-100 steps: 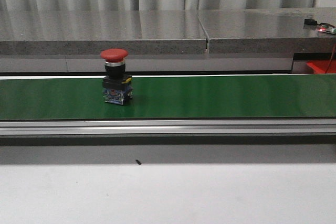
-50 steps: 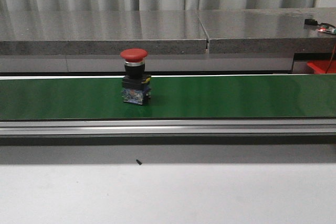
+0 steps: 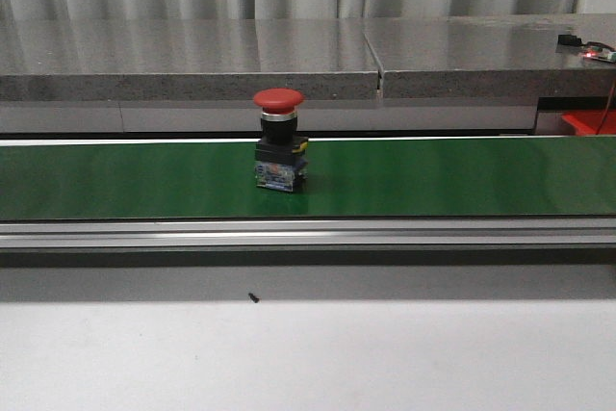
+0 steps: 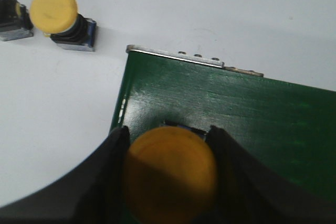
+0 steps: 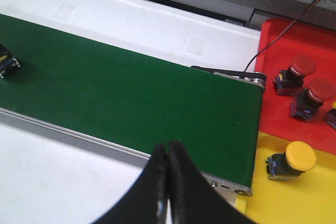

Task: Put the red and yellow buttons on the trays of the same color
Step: 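Lower the yellow button onto the belt and open the left gripper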

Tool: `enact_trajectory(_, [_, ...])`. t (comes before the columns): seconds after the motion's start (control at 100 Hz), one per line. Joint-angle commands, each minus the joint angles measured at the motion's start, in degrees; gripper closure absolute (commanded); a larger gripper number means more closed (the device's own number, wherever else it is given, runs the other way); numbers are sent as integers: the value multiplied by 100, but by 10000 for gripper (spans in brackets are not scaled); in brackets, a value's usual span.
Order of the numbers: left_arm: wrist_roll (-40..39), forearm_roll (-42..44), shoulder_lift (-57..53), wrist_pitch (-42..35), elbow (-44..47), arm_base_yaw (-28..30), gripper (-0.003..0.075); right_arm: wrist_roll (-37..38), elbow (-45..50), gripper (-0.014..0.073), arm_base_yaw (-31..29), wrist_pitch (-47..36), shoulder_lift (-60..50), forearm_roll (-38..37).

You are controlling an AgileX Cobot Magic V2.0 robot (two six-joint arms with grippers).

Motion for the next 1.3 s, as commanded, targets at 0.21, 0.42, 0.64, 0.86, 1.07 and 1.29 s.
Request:
enact_trajectory(0.21, [4,-242,-101,-337,-102,-83,650,-64,-142,662,3,-318,-38,96])
enact_trajectory(0.42, [14,-242,94,-251,-102,-83,555,-64,-142,662,3,-318,-38,96])
enact_trajectory(0.64, [31,-252,94,-223,-102,-134,315,-64,-142,662,3,-318,-38,96])
enact_trajectory(0.86, [52,-252,61,-221,-113,-408,174,-64,-142,662,3,-318,-38,96])
enact_trajectory(1.07, [52,-255,-191,-232,-122,-741,171,-64,-142,662,3,-318,-38,96])
enact_trajectory(1.29, [52,-215,-738,-267,-122,-795,171,-64,-142,662,3,-318,-38,96])
